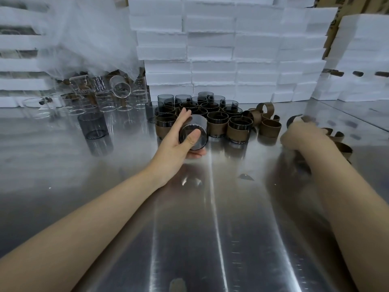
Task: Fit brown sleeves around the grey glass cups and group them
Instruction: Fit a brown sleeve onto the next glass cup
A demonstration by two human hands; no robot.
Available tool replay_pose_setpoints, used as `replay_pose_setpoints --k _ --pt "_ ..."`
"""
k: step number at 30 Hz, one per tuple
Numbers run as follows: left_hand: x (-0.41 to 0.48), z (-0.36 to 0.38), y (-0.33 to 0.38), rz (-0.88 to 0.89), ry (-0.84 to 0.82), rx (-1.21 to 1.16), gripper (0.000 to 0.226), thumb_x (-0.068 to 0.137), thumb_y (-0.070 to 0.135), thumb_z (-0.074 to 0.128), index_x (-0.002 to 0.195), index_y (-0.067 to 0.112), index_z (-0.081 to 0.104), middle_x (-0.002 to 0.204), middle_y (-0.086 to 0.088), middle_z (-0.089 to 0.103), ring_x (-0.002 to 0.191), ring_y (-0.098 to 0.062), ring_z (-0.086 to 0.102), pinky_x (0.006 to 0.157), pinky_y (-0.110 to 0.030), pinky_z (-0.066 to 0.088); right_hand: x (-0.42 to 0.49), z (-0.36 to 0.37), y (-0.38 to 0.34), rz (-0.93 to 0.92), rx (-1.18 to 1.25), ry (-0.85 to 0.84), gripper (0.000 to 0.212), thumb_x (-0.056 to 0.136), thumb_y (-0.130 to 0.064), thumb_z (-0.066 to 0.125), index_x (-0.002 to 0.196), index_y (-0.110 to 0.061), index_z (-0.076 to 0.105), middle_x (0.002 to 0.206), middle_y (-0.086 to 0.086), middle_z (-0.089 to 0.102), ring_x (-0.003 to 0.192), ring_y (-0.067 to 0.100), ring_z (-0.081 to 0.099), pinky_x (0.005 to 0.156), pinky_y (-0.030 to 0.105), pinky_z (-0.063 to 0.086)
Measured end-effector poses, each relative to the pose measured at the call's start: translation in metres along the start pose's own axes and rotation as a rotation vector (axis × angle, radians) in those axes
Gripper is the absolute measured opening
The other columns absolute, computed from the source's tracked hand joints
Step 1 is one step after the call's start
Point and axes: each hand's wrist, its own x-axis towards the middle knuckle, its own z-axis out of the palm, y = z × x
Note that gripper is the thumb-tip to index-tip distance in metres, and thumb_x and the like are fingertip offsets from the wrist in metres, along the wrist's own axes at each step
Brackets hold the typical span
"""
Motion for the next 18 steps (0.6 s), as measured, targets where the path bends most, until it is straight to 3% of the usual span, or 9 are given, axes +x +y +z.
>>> replay_pose_setpoints --k 2,4,8,12,14,16,18 --pt "0.000 0.000 -0.001 -0.006 -0.011 0.001 0.060 0.082 0.041 0.062 0.137 0.048 0.037 0.160 0.012 0.022 0.081 -0.022 0.074 0.075 -0.026 0.058 -0.001 0.003 -0.001 -0.035 0.004 0.052 0.059 0.092 -0.012 0.051 0.145 -0.002 0.030 0.143 0.025 0.036 0.129 0.046 0.037 0.104 0.056 0.038" --pt "0.001 -0.001 -0.002 -0.024 -0.008 -0.014 0.063 0.082 0.043 0.063 0.139 0.046 0.037 0.156 0.008 0.030 0.081 -0.024 0.074 0.073 -0.026 0.058 -0.005 0.007 -0.007 -0.107 0.012 0.133 0.040 0.090 -0.009 0.048 0.129 -0.002 0.047 0.129 0.021 0.046 0.121 0.042 0.043 0.090 0.045 0.044" --pt "0.003 -0.001 -0.002 -0.070 0.024 -0.025 0.074 0.081 0.043 0.061 0.148 0.035 0.032 0.135 0.007 0.048 0.077 -0.023 0.074 0.070 -0.024 0.058 -0.013 0.011 -0.019 -0.303 0.148 0.228 0.005 0.087 -0.005 0.049 0.091 -0.001 0.051 0.104 0.021 0.057 0.090 0.035 0.050 0.070 0.034 0.038" --pt "0.004 -0.002 -0.003 -0.123 0.061 -0.053 0.057 0.096 0.031 0.051 0.149 0.032 0.030 0.117 -0.002 0.060 0.074 -0.020 0.073 0.070 -0.025 0.059 -0.023 0.001 -0.026 -0.428 0.530 0.493 0.022 0.083 -0.006 0.050 0.093 0.007 0.064 0.092 0.022 0.066 0.084 0.038 0.058 0.066 0.036 0.050" --pt "0.004 -0.003 -0.003 -0.142 0.061 -0.061 0.050 0.103 0.025 0.043 0.150 0.031 0.029 0.116 -0.006 0.062 0.075 -0.020 0.073 0.072 -0.026 0.059 -0.030 -0.003 -0.030 -0.509 0.707 0.612 0.024 0.087 -0.008 0.047 0.091 0.004 0.067 0.081 0.016 0.065 0.068 0.026 0.054 0.061 0.022 0.046" --pt "0.004 -0.004 -0.002 -0.145 0.059 -0.063 0.047 0.104 0.024 0.041 0.149 0.033 0.031 0.117 -0.008 0.062 0.076 -0.021 0.074 0.072 -0.025 0.059 -0.039 -0.003 -0.038 -0.609 0.806 0.616 0.024 0.089 -0.007 0.046 0.087 -0.003 0.070 0.075 0.013 0.062 0.059 0.015 0.045 0.051 0.007 0.035" --pt "0.003 -0.003 -0.001 -0.141 0.060 -0.077 0.045 0.103 0.023 0.044 0.146 0.034 0.036 0.110 -0.002 0.066 0.076 -0.022 0.074 0.069 -0.025 0.059 -0.047 0.002 -0.045 -0.740 0.887 0.519 0.029 0.094 -0.006 0.044 0.101 -0.014 0.071 0.083 0.004 0.064 0.069 0.012 0.058 0.067 0.008 0.046"
